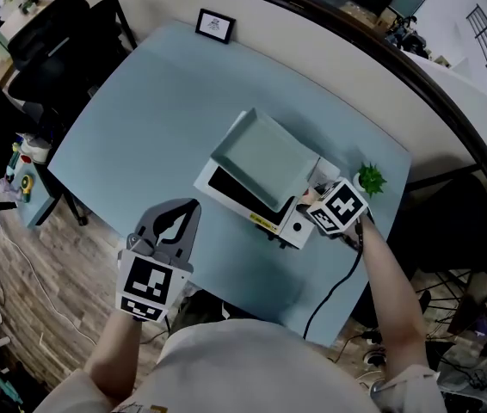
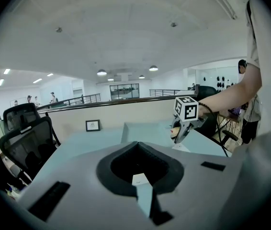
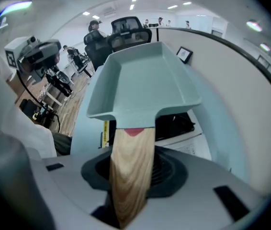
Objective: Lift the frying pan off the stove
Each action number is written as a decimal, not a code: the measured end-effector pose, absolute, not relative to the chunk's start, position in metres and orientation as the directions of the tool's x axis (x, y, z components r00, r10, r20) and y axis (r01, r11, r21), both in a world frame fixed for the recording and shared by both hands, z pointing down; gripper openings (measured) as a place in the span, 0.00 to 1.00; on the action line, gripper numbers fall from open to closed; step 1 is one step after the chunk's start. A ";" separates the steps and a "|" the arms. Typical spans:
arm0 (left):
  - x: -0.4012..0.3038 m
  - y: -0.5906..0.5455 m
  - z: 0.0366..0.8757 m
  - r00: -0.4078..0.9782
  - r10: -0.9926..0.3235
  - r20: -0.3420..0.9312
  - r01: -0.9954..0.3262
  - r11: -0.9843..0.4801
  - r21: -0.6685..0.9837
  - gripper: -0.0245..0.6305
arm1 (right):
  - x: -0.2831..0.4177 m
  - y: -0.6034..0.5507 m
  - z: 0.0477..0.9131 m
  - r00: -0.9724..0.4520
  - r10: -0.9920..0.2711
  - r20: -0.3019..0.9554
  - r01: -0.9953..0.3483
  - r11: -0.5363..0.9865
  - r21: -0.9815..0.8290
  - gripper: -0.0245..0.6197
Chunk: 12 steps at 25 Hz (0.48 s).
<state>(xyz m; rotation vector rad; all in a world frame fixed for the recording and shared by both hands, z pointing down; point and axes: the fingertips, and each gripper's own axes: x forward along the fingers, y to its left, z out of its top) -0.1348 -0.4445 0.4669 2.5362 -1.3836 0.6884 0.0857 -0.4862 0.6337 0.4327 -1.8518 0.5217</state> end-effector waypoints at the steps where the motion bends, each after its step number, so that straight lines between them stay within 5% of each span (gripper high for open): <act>1: -0.135 -0.444 0.465 0.462 -0.752 0.470 -0.829 -0.555 -0.072 0.04 | 0.084 -0.486 0.625 -0.343 -0.061 0.937 -0.543 0.827 -0.145 0.26; 12: -0.125 -0.442 0.430 0.487 -0.768 0.417 -0.810 -0.575 -0.113 0.04 | 0.067 -0.467 0.524 -0.487 -0.294 0.822 -0.666 0.734 -0.133 0.26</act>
